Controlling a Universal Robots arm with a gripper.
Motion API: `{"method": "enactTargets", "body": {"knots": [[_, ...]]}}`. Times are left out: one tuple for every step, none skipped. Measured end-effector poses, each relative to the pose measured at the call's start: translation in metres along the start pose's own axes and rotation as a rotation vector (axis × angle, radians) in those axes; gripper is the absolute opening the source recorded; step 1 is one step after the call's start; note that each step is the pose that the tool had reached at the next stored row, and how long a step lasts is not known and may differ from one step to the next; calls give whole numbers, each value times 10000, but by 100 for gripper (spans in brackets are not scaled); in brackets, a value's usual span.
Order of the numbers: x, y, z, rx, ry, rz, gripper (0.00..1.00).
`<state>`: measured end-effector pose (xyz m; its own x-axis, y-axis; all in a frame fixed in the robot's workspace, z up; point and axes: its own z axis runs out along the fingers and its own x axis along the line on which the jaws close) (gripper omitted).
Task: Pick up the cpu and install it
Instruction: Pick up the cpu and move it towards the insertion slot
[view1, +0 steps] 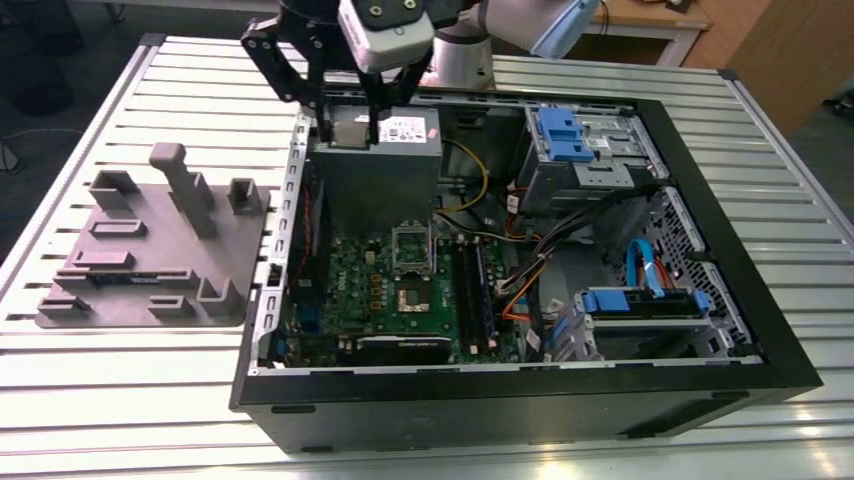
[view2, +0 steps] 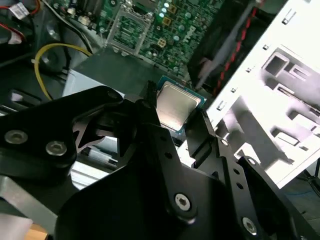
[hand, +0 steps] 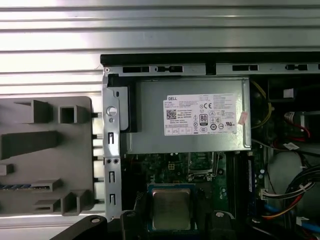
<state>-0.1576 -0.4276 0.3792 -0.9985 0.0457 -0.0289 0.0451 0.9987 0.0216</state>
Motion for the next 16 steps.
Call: {"method": "enactTargets", "body": {"knots": [[-34, 0, 1, 0, 0, 0, 47], [-69, 0, 3, 0, 0, 1, 47], [-102, 0, 4, 0, 0, 2, 47], [-137, 0, 5, 0, 1, 1, 47], [-178, 1, 7, -1, 1, 0, 47], [-216, 2, 8, 0, 1, 0, 47], [-256, 4, 9, -1, 1, 2, 47], [-297, 6, 10, 0, 2, 2, 47], [-338, 7, 11, 1, 3, 0, 47], [-379, 9, 13, 0, 2, 0, 47], [-424, 11, 15, 0, 2, 2, 47], [-467, 13, 17, 0, 2, 1, 47], [-512, 15, 19, 0, 2, 0, 47], [-557, 17, 21, -2, 2, 1, 47], [-602, 19, 24, -1, 3, 2, 47], [-647, 21, 26, 0, 5, 0, 47]]}}
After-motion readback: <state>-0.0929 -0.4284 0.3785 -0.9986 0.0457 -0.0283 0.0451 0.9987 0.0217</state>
